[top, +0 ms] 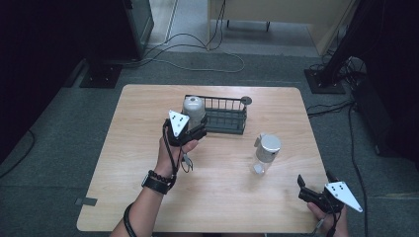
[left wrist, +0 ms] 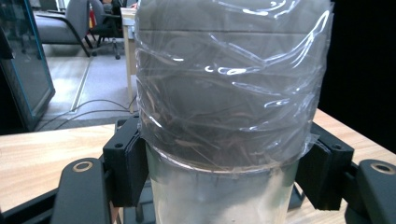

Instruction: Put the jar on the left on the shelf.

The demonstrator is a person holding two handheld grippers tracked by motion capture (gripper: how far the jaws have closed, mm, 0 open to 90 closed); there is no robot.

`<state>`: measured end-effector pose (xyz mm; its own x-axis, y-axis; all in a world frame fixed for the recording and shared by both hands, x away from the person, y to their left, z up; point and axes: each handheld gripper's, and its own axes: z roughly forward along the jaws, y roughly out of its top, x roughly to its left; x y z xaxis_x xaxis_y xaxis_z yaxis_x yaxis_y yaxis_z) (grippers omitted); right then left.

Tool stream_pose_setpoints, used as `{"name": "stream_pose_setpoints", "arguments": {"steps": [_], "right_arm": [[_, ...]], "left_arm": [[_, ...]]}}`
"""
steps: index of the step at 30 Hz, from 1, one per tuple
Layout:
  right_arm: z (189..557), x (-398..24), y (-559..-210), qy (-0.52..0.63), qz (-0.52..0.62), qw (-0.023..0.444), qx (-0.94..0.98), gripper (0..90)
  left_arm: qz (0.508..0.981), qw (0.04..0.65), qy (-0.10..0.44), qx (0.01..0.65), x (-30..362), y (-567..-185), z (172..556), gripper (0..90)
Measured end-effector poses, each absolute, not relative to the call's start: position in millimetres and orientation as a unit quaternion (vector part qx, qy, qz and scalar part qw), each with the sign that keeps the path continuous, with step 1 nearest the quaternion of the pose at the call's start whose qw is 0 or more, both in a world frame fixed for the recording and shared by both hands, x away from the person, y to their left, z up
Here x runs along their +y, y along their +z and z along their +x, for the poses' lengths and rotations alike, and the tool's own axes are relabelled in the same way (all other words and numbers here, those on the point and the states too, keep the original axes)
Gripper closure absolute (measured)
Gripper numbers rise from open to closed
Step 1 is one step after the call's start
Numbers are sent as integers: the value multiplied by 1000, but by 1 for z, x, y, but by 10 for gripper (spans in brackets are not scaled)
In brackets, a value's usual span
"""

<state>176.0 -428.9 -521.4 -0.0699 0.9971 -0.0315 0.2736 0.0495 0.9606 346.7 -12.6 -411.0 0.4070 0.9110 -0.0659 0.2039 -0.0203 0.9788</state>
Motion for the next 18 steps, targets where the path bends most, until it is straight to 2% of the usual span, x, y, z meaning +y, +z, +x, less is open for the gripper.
{"name": "stream_pose_setpoints", "arguments": {"steps": [18], "right_arm": [[176,-429,-521,434,537,417,591,4]], "left_arm": [[630,554,330,434,-28,-376,379,292]]}}
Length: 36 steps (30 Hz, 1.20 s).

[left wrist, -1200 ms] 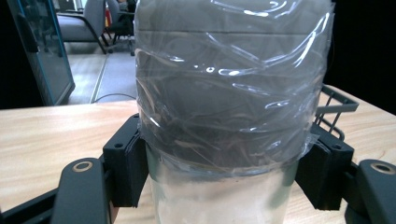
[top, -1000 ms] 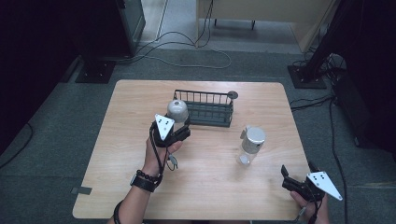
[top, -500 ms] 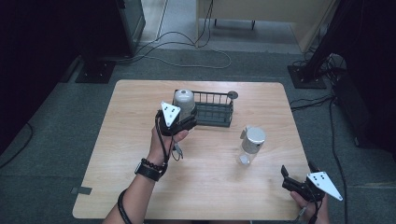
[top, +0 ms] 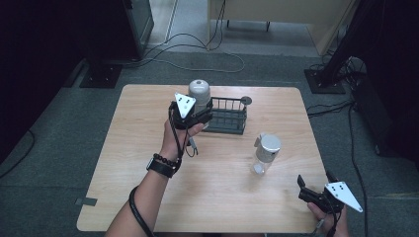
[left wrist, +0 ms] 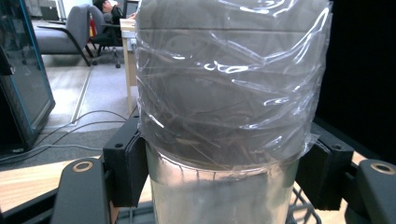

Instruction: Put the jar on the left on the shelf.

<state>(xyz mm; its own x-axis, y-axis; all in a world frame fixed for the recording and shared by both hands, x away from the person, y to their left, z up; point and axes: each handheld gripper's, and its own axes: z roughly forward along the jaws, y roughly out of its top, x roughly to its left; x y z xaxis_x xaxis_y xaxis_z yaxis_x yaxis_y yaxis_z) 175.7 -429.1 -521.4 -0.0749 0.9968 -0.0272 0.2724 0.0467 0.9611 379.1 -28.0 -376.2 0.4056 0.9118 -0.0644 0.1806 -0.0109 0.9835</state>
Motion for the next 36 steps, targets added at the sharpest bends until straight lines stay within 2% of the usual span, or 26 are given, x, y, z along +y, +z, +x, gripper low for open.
{"name": "stream_pose_setpoints", "arguments": {"steps": [15,26,36], "right_arm": [[176,-430,-521,435,539,417,589,4],[176,-430,-521,437,541,414,587,4],[176,-431,-521,438,542,413,587,4]], "left_arm": [[625,541,340,448,-36,-374,417,292],[624,523,350,463,-44,-391,443,292],[626,510,351,474,-45,-410,450,291]]}}
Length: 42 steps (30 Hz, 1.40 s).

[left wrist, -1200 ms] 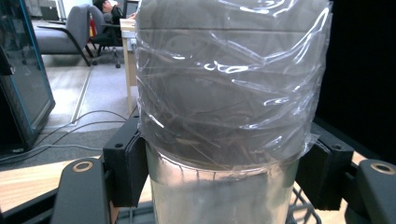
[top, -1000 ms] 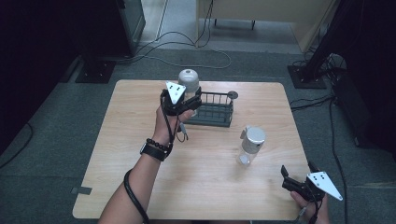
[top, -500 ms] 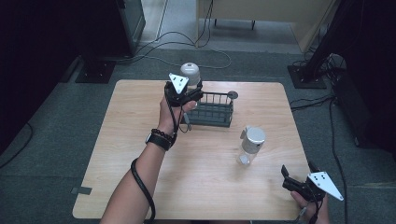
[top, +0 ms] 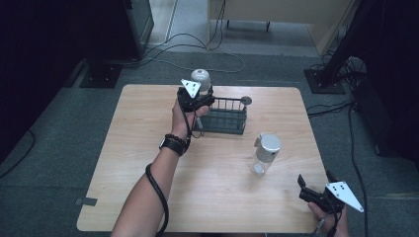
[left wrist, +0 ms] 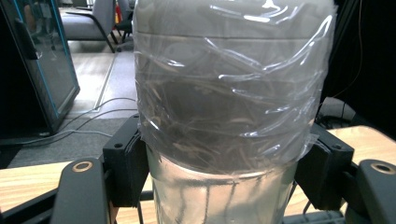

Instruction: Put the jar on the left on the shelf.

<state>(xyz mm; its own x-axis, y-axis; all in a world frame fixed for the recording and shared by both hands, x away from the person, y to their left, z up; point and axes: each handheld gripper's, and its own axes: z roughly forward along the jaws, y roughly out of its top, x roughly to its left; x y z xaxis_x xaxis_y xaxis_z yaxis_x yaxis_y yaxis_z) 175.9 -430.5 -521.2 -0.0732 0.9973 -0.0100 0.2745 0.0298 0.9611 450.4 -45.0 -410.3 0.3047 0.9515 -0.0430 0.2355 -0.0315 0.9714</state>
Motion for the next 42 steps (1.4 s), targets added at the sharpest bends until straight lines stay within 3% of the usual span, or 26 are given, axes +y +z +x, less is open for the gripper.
{"name": "stream_pose_setpoints", "arguments": {"steps": [25,27,32,35,42], "right_arm": [[176,-430,-521,435,540,415,589,4],[176,-430,-521,435,540,416,588,4],[176,-429,-521,433,540,417,589,4],[176,-429,-521,433,539,418,589,4],[176,-429,-521,433,539,418,589,4]], "left_arm": [[621,501,358,485,-43,-439,446,283],[621,504,354,485,-43,-439,445,224],[620,517,347,478,-47,-439,442,191],[621,518,345,476,-48,-439,442,35],[619,516,343,482,-45,-445,441,27]]}}
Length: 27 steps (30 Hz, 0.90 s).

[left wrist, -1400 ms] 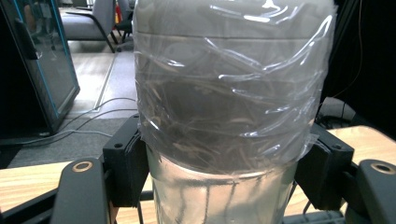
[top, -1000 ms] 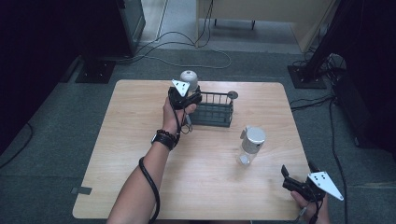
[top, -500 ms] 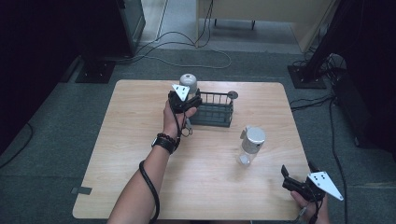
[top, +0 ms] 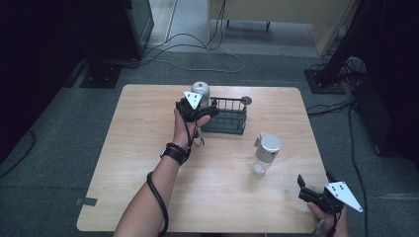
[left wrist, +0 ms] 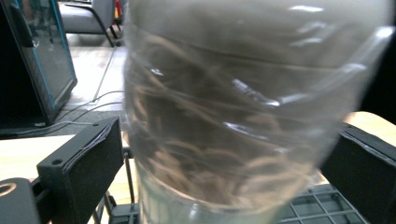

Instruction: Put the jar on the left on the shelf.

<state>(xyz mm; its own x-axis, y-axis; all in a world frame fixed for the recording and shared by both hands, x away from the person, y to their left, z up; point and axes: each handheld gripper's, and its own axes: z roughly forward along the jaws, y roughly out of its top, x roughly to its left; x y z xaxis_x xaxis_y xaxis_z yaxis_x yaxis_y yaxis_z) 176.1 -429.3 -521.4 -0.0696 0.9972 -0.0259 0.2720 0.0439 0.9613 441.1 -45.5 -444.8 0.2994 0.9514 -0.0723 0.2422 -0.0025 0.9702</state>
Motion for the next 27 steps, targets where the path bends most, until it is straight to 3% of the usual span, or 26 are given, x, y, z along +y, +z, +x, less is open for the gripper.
{"name": "stream_pose_setpoints", "arguments": {"steps": [27], "right_arm": [[176,-429,-522,430,539,420,590,4]], "left_arm": [[613,529,350,471,-9,-463,410,27]]}}
